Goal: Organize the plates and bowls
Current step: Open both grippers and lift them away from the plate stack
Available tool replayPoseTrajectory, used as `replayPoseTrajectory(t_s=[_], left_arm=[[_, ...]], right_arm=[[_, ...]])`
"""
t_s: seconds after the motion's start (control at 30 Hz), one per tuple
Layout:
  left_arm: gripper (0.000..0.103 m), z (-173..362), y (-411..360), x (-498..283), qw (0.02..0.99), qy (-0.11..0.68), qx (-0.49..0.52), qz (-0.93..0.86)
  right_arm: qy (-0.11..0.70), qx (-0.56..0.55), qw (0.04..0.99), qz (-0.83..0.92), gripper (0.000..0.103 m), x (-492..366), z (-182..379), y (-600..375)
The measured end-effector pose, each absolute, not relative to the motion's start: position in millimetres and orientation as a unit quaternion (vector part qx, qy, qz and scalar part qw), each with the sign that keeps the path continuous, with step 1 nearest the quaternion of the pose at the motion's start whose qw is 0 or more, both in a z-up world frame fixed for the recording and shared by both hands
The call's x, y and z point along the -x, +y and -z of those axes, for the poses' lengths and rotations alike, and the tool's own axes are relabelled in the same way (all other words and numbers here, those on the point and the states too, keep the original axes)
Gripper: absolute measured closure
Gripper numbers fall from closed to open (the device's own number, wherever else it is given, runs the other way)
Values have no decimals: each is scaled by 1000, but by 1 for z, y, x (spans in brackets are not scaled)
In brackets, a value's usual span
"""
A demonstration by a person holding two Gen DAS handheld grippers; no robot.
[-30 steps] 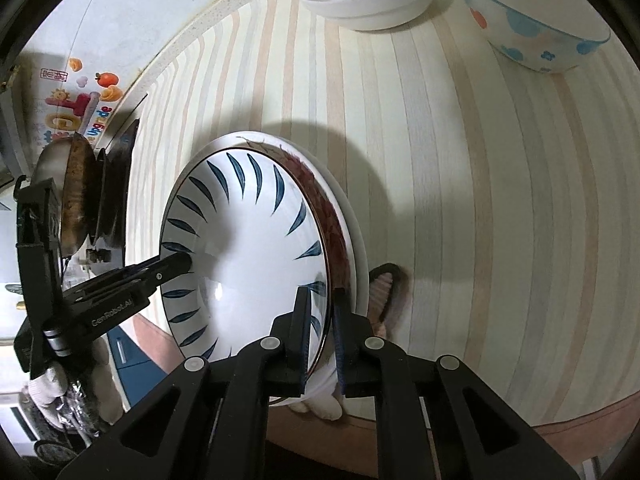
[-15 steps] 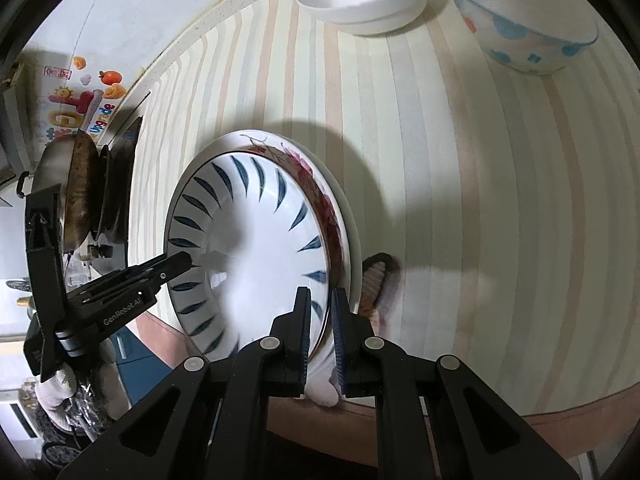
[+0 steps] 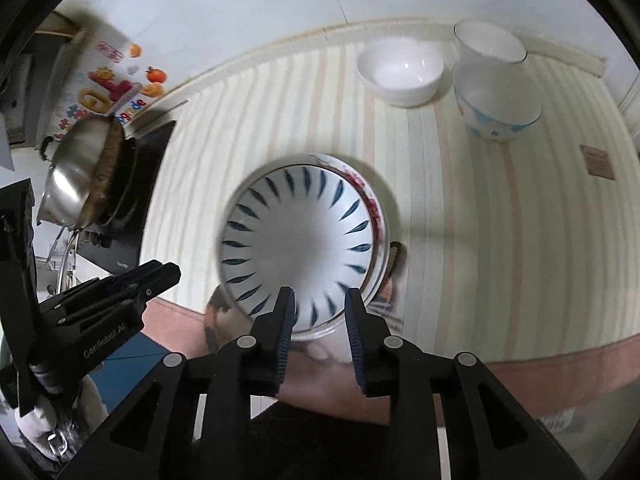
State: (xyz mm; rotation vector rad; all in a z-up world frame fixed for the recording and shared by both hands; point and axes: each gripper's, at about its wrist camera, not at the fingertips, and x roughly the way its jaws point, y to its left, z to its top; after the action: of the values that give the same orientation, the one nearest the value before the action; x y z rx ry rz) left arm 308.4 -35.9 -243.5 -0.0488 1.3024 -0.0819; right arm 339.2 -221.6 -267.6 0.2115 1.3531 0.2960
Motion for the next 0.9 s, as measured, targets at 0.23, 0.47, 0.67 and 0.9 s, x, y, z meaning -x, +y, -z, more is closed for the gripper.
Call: replayPoseTrajectory(t_s=[0.23,0.47,0.67,0.9], left_arm=[[75,191,-34,-259,821,567,17,57],[28,162,-24,-230,839,540,20,64],[16,153,-24,-218,848,526,13,66],[16,161,-37,-236,842,536,14,61]], right_arm=[[594,-81,790,-132,42,-289,213,-209],[562,-74,816,-115,17,-243,169,-203],[552,-73,823,-114,12,-222,157,-199],[555,-104,818,-110,10,-235,164,-221]])
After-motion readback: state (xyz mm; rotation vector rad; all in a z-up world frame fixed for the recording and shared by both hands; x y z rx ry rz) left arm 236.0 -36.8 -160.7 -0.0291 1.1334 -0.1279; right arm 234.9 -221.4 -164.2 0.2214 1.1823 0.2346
